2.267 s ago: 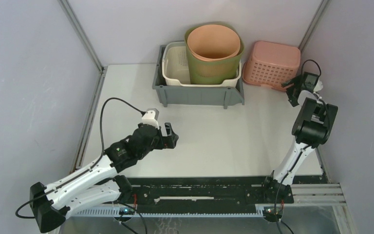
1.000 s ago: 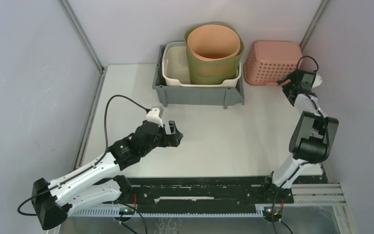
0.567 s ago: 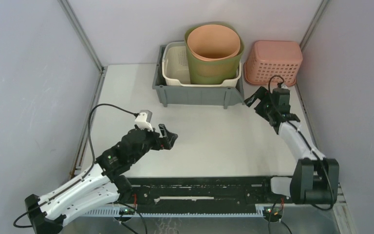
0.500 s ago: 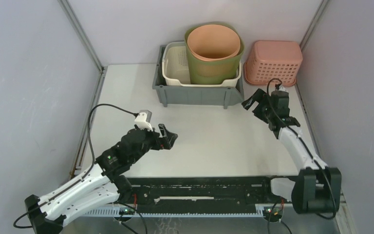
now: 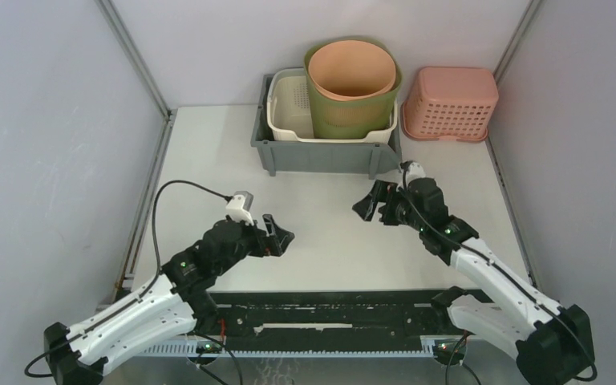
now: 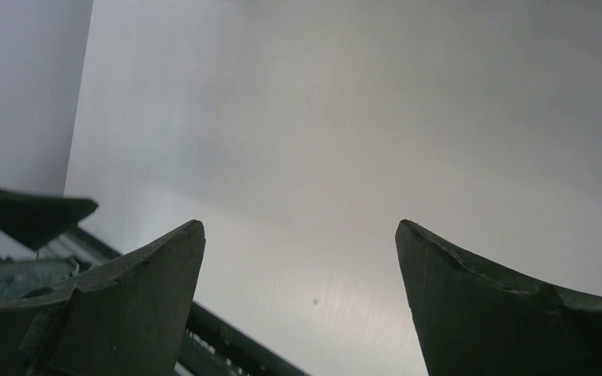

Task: Turn the large container upside down
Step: Pick up the container from the container.

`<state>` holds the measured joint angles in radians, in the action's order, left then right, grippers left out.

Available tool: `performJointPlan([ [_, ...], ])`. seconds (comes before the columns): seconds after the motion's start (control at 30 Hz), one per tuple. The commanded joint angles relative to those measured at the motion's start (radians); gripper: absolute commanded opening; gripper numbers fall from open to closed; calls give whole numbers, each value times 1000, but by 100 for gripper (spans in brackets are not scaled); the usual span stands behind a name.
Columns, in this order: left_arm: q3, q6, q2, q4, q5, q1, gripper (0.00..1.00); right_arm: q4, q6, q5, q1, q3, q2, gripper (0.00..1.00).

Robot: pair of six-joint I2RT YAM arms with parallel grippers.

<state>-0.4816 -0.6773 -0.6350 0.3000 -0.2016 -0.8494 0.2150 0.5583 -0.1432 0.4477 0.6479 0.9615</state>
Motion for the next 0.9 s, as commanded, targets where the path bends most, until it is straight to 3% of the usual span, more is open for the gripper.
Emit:
performJointPlan([
  [0.0,12,-34,64,-17,-7,4,100,50,-12,-15,65,-12,-121,100],
  [0.23,5,-69,69,9,30,4,100,170,1,-133,83,-16,-273,100],
  [0.47,-1,-107,39,13,89,4,100,194,59,-237,41,-43,-283,100],
  [0.63,-41,-89,72,83,58,4,100,131,105,-388,-54,-40,-262,100],
  [0.87,-90,-47,86,173,-12,6,100,-10,86,-347,-98,20,-142,100],
])
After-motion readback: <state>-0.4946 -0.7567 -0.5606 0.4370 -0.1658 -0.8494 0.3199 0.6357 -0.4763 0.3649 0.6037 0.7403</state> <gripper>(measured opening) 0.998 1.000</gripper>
